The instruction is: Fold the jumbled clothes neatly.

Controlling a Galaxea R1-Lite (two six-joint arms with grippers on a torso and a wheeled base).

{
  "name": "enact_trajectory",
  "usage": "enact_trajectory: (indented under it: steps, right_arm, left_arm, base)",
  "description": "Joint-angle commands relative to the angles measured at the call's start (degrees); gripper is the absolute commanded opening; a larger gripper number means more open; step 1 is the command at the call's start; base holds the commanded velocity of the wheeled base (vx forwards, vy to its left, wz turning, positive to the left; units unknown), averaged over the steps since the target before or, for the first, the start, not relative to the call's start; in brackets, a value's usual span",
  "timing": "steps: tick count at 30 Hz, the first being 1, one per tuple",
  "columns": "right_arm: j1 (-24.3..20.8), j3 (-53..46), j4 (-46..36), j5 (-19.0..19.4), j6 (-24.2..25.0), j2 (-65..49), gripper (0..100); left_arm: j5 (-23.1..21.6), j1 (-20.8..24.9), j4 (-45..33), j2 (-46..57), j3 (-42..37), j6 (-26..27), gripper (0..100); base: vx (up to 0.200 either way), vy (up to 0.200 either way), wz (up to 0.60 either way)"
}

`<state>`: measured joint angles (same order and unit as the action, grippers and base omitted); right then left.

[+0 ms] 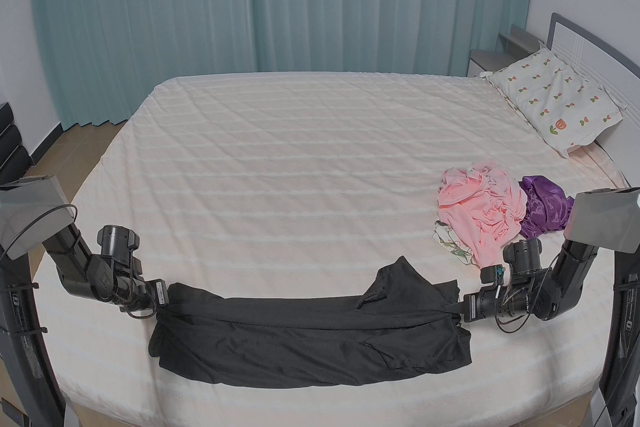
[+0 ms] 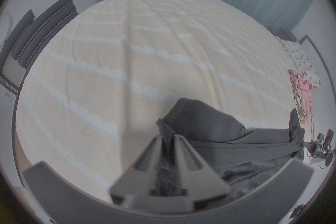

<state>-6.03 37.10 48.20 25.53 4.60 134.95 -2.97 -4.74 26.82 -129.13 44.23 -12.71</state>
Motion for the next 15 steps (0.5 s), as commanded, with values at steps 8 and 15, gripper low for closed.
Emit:
enact_trajectory:
  steps: [8, 15]
  right_arm:
    - [1.20, 1.22, 1.11, 1.81, 6.04, -5.84, 100]
    - [-3.55, 4.65, 1.37, 2.16, 14.65, -6.10, 100]
  left_arm:
    - [-0.98, -1.15, 0.16, 0.20, -1.16, -1.79, 100]
    - [-13.46, -5.98, -0.10, 7.32, -1.34, -17.61, 100]
  base:
    - [0.000, 0.000, 0.00]
    - [0.000, 0.000, 0.00]
